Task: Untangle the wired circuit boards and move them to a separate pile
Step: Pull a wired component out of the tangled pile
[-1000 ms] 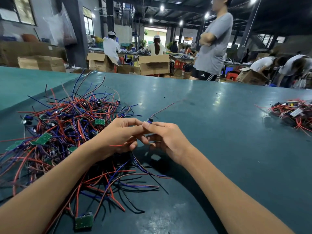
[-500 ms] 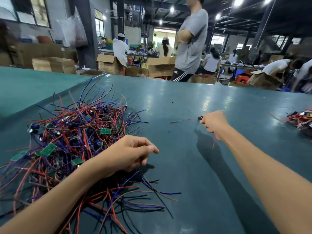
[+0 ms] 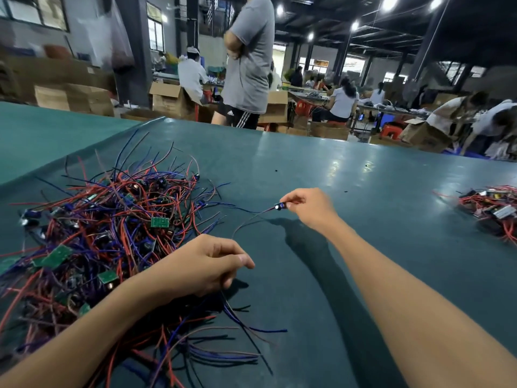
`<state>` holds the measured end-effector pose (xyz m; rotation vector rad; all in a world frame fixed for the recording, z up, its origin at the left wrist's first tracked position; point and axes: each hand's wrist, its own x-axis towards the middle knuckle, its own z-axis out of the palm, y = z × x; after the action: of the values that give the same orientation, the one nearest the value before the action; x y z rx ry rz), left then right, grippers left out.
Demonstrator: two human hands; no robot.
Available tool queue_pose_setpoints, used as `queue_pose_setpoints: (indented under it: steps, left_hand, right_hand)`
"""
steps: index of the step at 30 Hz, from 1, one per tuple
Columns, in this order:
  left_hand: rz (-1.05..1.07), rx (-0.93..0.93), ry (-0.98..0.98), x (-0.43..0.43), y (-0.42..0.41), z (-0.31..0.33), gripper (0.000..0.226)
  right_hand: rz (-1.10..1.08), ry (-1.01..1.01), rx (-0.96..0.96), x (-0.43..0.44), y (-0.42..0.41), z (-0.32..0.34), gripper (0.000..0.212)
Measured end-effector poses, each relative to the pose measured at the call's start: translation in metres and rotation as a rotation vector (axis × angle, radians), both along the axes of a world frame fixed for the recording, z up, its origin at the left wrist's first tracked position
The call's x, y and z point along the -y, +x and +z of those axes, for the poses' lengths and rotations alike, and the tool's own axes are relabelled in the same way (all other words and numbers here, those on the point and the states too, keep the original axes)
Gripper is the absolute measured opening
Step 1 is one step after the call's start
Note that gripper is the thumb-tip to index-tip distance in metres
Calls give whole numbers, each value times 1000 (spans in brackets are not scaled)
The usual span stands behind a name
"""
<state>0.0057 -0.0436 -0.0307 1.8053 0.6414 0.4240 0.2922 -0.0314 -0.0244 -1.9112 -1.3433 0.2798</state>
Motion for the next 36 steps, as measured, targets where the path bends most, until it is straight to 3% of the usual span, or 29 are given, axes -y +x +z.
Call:
queue_pose_setpoints:
  steps: [3, 13, 17, 23, 27, 29, 31, 33, 36]
  left_hand:
    - [-1, -2, 9, -4, 1, -3, 19]
    - [-33, -30, 134, -4, 3, -7, 17]
    - [-27, -33, 131, -5, 3, -7, 18]
    - [-29, -33, 120, -6, 2, -6, 18]
    - [-31, -33, 121, -6, 3, -8, 19]
    - [-32, -29, 118, -6, 2, -8, 19]
    - [-52, -28, 132, -5, 1, -8, 18]
    - [-73, -31, 150, -3, -1, -7, 18]
    - [-67, -39, 160, -2, -3, -7, 18]
  right_hand:
    - [-42, -52, 71, -8, 7, 0, 31]
    - [-273, -5, 7, -41, 1, 2, 28]
    - [-216, -151, 187, -56, 4, 13, 41]
    - [-129, -317, 581, -50, 10, 6, 38]
    - [-185, -134, 645, -51, -16, 13, 25]
    - [-34, 60, 501, -58, -47, 20, 28]
    - [256, 58, 330, -66, -84, 23, 32]
    - [469, -125, 398, -76, -116, 19, 43]
    - [538, -334, 640, -92, -140, 3, 55]
